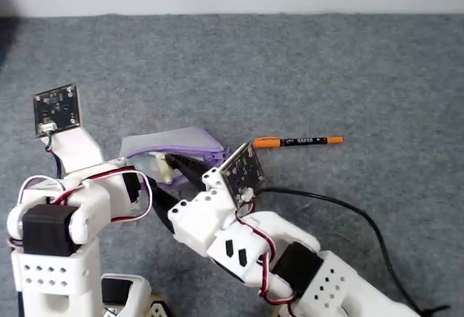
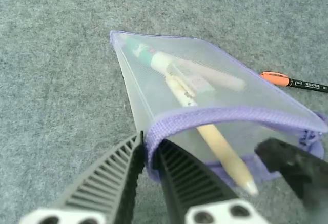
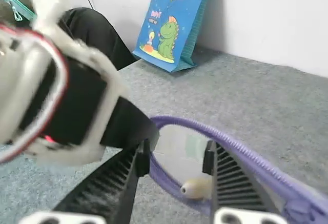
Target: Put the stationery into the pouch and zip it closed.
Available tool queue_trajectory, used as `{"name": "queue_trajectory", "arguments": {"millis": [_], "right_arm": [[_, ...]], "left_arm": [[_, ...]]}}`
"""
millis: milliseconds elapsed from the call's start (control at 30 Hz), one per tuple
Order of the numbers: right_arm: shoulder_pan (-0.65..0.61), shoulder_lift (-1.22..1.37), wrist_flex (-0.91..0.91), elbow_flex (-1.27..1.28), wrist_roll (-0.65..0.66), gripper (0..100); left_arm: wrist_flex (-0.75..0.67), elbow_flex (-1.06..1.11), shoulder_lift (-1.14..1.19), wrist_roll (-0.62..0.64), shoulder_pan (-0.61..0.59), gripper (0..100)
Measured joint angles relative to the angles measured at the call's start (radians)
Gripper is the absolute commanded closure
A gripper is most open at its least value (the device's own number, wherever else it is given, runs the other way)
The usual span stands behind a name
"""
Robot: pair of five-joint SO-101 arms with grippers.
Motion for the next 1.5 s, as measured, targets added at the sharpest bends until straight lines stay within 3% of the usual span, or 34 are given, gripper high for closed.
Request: {"name": "queue_trajectory", "arguments": {"millis": [300,467,633,833,1267,1500], "right_arm": [[0.140,-0.025,0.287,-0.239,0.006,84.8],[0.155,-0.029,0.419,-0.311,0.008,85.7],[0.103,-0.029,0.474,-0.400,-0.055,99.6],[-0.028,-0.026,0.485,-0.413,-0.130,99.0],[-0.031,0.098,0.359,-0.224,-0.138,99.0],[0.262,0.157,0.311,-0.166,-0.026,99.0]], "left_arm": [[0.000,0.000,0.000,0.000,0.000,99],[0.000,0.000,0.000,0.000,0.000,99],[0.000,0.000,0.000,0.000,0.000,99],[0.000,0.000,0.000,0.000,0.000,99],[0.000,0.000,0.000,0.000,0.000,99],[0.000,0.000,0.008,0.000,0.002,99]]}}
